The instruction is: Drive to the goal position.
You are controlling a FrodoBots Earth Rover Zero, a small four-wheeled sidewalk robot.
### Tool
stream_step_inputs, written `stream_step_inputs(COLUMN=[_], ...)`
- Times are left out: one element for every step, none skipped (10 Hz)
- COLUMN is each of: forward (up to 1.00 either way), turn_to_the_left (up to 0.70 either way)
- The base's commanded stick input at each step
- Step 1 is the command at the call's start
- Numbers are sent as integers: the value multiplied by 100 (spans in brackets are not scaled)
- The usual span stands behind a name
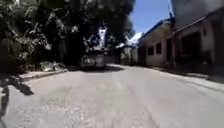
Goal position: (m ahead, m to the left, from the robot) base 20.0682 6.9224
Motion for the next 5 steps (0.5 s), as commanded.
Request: stream_step_inputs(forward=[100, 100, 100, 100, 100], turn_to_the_left=[2, 2, 2, 2, 2])
